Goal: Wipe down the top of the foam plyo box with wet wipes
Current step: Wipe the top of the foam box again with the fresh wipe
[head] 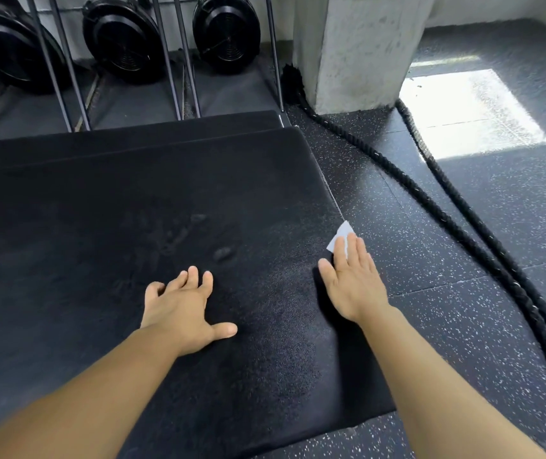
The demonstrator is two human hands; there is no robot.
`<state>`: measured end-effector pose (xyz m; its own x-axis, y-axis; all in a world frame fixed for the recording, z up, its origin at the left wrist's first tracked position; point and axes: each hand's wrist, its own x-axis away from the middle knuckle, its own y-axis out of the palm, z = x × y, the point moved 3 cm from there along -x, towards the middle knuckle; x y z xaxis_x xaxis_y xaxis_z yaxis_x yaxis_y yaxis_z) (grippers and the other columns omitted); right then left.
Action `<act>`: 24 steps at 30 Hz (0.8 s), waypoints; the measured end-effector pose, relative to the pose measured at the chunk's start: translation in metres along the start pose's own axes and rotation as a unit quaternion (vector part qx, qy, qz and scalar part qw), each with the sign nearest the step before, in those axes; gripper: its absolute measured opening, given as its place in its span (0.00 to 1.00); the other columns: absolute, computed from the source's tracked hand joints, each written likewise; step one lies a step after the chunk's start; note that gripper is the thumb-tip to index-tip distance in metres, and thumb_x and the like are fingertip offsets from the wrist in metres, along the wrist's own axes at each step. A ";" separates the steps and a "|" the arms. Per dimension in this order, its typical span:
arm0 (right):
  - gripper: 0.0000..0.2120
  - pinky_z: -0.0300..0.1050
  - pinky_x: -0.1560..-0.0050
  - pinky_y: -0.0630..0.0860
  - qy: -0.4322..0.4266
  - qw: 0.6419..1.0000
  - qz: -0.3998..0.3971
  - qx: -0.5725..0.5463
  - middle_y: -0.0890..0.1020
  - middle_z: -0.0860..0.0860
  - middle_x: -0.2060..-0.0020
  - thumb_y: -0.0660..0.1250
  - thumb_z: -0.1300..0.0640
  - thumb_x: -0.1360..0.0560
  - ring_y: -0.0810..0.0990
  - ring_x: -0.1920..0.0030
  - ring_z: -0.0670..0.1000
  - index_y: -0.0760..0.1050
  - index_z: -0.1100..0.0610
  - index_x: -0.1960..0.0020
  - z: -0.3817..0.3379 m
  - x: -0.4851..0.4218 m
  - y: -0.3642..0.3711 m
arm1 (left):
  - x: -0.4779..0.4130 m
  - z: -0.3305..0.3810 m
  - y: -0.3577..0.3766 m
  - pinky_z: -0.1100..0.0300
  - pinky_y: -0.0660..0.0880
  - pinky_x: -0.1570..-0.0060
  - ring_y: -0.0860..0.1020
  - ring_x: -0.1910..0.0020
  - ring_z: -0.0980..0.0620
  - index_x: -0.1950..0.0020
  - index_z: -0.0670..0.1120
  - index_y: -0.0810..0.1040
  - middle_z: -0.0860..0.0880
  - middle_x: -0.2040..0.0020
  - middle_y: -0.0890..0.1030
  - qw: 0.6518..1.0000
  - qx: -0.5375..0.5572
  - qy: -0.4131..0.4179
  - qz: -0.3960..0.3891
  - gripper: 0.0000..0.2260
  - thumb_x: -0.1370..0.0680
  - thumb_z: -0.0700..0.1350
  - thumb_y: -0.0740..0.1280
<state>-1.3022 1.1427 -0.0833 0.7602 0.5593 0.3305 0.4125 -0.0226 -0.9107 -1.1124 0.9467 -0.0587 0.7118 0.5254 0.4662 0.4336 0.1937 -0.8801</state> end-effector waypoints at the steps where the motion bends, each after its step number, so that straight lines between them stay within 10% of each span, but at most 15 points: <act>1: 0.33 0.49 0.22 0.35 -0.003 1.000 0.006 0.006 0.37 0.58 0.21 0.40 0.42 0.16 0.34 0.21 0.55 0.36 0.60 0.20 -0.009 0.005 0.003 | 0.000 0.000 0.000 0.50 0.46 0.27 0.45 0.22 0.53 0.21 0.53 0.42 0.49 0.20 0.43 1.000 0.002 0.001 0.002 0.47 0.29 0.74 0.57; 14: 0.36 0.48 0.24 0.29 -0.251 0.965 -0.008 0.070 0.38 0.56 0.20 0.32 0.39 0.22 0.31 0.22 0.53 0.38 0.58 0.19 -0.102 0.067 0.057 | 0.001 0.002 -0.001 0.48 0.44 0.26 0.46 0.21 0.52 0.21 0.52 0.42 0.49 0.20 0.44 1.000 -0.023 -0.009 -0.005 0.49 0.32 0.77 0.54; 24: 0.30 0.42 0.27 0.30 -0.126 0.988 0.025 0.088 0.37 0.52 0.20 0.40 0.41 0.16 0.34 0.21 0.49 0.36 0.53 0.19 0.000 0.041 0.019 | 0.004 0.004 -0.005 0.45 0.41 0.27 0.44 0.21 0.52 0.20 0.52 0.42 0.49 0.20 0.43 0.999 -0.012 -0.021 -0.026 0.47 0.29 0.74 0.58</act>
<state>-1.2638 1.1652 -0.0872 0.6190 0.7507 0.2308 0.2670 0.0752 -0.9607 -1.1140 0.9517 -0.0529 0.6640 0.5498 0.5069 0.4832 0.2019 -0.8519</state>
